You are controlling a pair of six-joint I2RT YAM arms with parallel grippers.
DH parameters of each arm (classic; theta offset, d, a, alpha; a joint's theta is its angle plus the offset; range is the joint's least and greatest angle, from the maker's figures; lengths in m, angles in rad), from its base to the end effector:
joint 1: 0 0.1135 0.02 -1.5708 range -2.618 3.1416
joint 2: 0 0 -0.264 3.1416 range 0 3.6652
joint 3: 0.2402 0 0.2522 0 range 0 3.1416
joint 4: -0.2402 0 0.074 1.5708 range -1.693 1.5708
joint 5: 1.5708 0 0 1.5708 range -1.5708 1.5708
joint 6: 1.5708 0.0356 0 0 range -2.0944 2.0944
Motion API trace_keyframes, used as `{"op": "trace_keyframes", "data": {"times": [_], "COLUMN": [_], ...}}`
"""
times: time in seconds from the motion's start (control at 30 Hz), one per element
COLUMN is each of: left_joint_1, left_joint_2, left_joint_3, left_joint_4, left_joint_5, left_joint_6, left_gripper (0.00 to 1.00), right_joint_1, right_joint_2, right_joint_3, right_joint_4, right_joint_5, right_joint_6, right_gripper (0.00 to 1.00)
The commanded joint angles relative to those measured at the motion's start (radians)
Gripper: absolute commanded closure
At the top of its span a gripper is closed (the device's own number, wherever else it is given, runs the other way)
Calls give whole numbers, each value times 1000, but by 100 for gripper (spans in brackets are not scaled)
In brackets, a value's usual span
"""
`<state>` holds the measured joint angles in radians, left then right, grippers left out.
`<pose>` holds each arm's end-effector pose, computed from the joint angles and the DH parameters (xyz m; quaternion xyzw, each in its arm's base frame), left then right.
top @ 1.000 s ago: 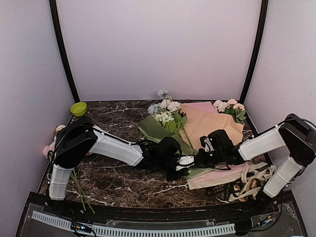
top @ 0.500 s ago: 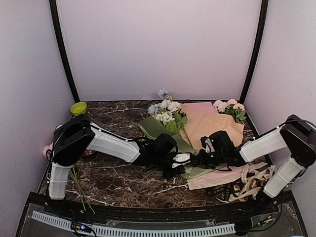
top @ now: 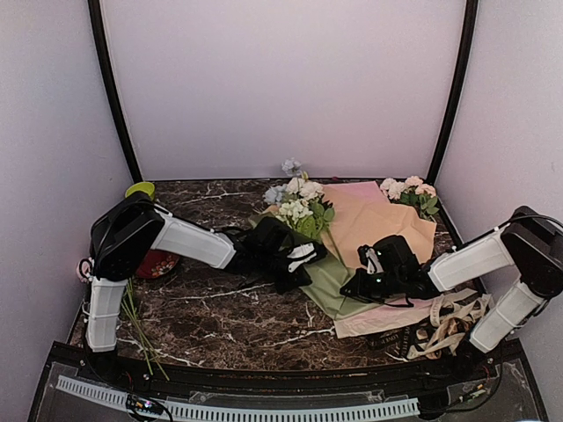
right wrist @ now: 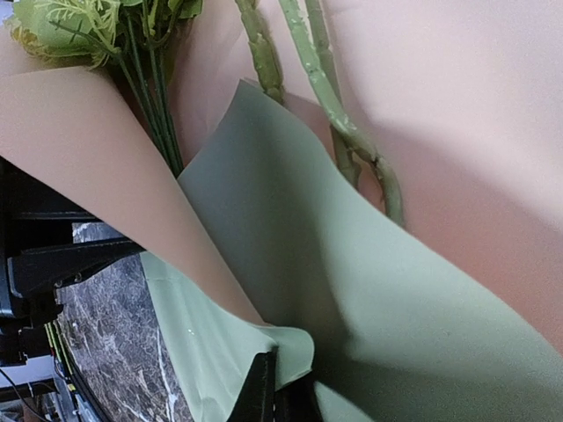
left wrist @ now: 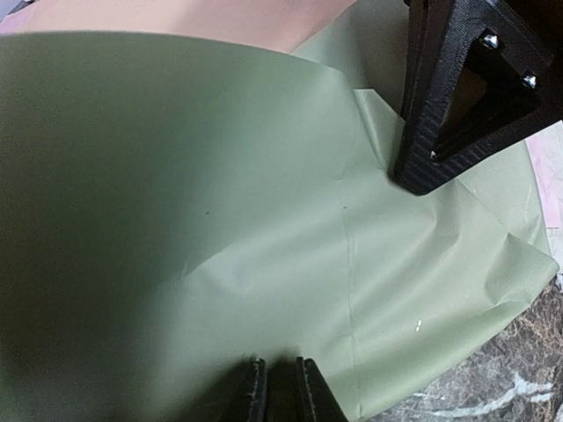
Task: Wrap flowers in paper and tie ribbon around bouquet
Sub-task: Press the fold line on the 2/3-folded wrapping paper, then adjust the two-thirds folded wrapping paper at the center of the board.
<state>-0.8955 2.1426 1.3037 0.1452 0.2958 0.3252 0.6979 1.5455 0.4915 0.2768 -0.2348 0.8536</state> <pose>0.2759 -0.3611 0.1243 0.5645 0.6979 -0.2462 0.3655 0.1969 0.1760 0.1179 0.0261 0.9167 0.3459 0.1984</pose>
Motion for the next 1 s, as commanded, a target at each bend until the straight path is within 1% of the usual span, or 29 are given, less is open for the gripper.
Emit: {"op": "trace_keyframes", "data": {"times": [0.0,0.3,0.37,0.43,0.53,0.57,0.67,0.7,0.8,0.87,0.93,0.97], "left_joint_1": [50,97,108,108,111,117,155,173,240,273,314,318], "left_joint_2": [-16,-46,-89,-159,-287,-321,-386,-400,-424,-430,-430,-430], "left_joint_3": [-43,-67,-79,-123,-221,-241,-253,-254,-253,-240,-228,-224], "left_joint_4": [-17,-26,-12,36,142,162,136,132,132,127,127,125], "left_joint_5": [-46,-97,-82,-33,33,52,82,86,127,151,162,165], "left_joint_6": [-5,26,25,49,98,118,152,156,168,181,218,248], "left_gripper": [87,87,86,83,74,67,48,45,38,36,34,31], "right_joint_1": [14,15,17,18,20,21,23,23,23,23,24,25], "right_joint_2": [-16,-13,-12,-8,1,3,7,7,7,8,9,10], "right_joint_3": [-21,-17,-16,-13,-1,2,8,9,10,12,14,17], "right_joint_4": [-38,-42,-44,-41,-44,-45,-49,-50,-50,-52,-52,-54], "right_joint_5": [-5,-6,-6,-9,-16,-18,-20,-21,-24,-26,-30,-30], "right_joint_6": [13,15,15,15,9,7,4,3,2,2,3,3], "right_gripper": [100,100,100,100,100,100,100,100,100,100,100,100]}}
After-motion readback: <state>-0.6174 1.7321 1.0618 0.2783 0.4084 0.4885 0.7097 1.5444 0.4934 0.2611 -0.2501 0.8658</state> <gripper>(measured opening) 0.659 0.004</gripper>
